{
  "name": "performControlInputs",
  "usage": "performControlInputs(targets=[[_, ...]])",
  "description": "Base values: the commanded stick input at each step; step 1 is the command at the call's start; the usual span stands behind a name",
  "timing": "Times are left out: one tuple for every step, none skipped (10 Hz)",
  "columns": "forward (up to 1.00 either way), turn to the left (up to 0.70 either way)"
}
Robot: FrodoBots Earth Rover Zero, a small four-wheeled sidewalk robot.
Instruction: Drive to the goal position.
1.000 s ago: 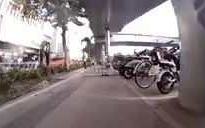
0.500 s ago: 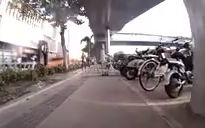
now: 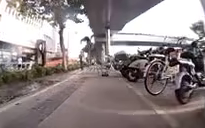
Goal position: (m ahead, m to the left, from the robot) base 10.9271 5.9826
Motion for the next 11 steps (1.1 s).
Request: performControlInputs(targets=[[0.45,0.0],[0.45,0.0],[0.45,0.0],[0.45,0.0],[0.45,0.0],[0.45,0.0],[0.45,0.0],[0.45,0.0],[0.45,0.0],[0.45,0.0],[0.45,0.0]])
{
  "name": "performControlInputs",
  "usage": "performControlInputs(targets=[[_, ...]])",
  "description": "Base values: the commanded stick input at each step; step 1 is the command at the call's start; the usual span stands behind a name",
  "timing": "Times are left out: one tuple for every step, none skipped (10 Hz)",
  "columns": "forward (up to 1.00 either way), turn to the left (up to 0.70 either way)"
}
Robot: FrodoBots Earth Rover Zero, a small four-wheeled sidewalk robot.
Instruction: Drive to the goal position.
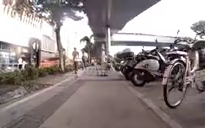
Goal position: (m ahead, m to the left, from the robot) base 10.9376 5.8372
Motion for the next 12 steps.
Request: performControlInputs(targets=[[0.45,0.04],[0.45,0.25],[0.45,0.27],[0.45,0.05],[0.45,0.0],[0.45,0.0],[0.45,0.0],[0.45,0.0],[0.45,0.0],[0.45,0.0],[0.45,0.0],[0.45,0.0]])
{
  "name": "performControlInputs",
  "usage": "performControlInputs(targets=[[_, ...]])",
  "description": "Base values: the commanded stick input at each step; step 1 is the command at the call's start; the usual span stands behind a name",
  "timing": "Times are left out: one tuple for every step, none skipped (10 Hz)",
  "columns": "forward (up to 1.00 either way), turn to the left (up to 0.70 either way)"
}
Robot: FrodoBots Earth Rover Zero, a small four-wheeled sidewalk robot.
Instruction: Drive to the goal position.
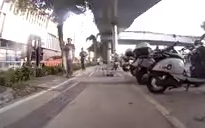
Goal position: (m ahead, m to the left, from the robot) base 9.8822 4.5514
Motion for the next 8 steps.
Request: performControlInputs(targets=[[0.45,0.0],[0.45,0.0],[0.45,0.0],[0.45,0.0],[0.45,0.0],[0.45,0.0],[0.45,0.0],[0.45,0.0]])
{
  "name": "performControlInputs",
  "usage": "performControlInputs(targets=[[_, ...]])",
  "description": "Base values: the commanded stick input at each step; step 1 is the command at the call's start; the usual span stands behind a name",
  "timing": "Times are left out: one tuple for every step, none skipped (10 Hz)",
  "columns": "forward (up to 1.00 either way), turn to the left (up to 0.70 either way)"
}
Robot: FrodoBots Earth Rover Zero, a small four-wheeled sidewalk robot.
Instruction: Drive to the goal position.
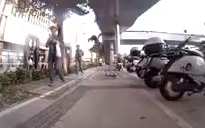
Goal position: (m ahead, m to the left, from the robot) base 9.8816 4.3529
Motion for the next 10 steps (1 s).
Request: performControlInputs(targets=[[0.45,0.0],[0.45,0.0],[0.45,0.0],[0.45,0.0],[0.45,0.0],[0.45,0.0],[0.45,0.0],[0.45,0.0],[0.45,0.0],[0.45,0.0]])
